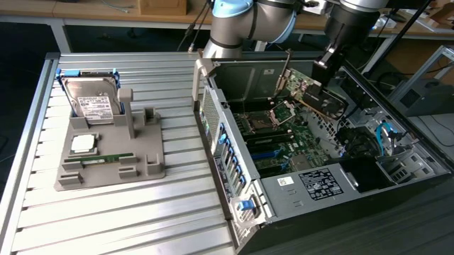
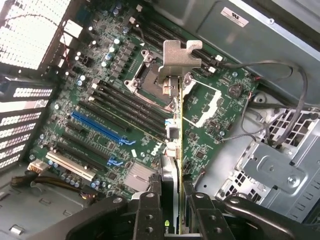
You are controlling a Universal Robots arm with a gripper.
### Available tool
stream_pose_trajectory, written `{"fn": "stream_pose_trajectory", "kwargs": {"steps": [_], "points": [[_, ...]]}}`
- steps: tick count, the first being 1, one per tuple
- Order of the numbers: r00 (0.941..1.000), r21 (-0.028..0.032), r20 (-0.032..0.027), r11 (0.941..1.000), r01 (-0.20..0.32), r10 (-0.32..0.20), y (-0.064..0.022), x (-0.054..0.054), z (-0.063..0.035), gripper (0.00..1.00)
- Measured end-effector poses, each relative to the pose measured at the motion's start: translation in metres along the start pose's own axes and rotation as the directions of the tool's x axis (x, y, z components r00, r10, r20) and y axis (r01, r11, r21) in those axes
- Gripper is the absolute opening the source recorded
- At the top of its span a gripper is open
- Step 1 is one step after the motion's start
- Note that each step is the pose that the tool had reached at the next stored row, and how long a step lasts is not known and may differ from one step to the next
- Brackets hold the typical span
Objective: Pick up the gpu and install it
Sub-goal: 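Insert the gpu into the slot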
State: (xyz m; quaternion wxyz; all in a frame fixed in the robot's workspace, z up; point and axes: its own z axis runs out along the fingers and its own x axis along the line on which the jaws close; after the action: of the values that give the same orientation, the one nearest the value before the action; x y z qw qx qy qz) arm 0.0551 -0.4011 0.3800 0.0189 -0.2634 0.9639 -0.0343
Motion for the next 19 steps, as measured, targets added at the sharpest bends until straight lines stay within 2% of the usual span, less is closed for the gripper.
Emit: {"fn": "stream_pose_trajectory", "kwargs": {"steps": [6,19], "points": [[0.9990,-0.0008,0.0035,0.9990,0.046,-0.046,0.0000,0.0000,0.0000,0.27],[0.9916,-0.0017,0.0100,0.9917,0.129,-0.129,0.0000,0.0000,0.0001,0.27]]}}
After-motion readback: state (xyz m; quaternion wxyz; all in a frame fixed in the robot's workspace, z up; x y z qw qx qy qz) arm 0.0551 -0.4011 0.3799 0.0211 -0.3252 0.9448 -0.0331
